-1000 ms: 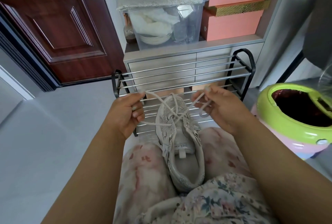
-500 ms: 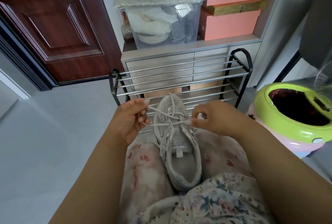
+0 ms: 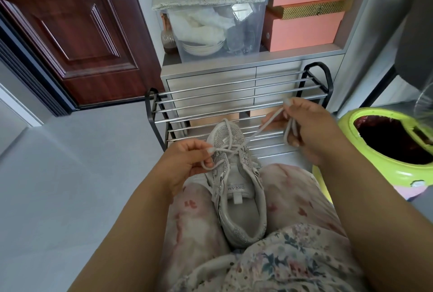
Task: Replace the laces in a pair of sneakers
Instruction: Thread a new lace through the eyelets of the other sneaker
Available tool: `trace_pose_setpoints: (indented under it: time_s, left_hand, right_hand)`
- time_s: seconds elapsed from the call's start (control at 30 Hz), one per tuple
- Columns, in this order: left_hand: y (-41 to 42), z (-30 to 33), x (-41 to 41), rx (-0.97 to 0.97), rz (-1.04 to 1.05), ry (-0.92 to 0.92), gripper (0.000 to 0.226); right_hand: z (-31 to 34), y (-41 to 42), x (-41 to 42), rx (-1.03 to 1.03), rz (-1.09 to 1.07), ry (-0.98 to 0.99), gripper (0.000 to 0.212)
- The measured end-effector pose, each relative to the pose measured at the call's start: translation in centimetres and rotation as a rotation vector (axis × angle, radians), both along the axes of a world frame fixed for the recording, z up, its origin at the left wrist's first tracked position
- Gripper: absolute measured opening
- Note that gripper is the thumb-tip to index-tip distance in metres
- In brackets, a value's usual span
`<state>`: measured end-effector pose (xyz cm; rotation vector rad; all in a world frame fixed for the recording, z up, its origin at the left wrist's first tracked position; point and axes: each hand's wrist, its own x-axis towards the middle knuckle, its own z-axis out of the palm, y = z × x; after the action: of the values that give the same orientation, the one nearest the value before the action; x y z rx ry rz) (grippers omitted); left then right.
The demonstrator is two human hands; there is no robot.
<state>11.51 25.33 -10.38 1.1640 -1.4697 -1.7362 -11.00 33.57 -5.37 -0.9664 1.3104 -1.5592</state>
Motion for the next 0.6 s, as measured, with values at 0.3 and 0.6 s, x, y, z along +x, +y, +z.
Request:
trace_pose_setpoints:
  time_s: [0.3,0.6]
  left_hand:
    - [0.5,0.8,-0.2,-0.077,-0.017,-0.094,0.009]
    - [0.4,1.2,-0.7,-0.147,-0.065,-0.204,0.009]
  right_hand:
    - [-0.1,-0.5,-1.2,-0.065,-0.354,-0.447,0.032]
    - [1.8,2.7,-1.4,0.178,0.733,0.397,0.023]
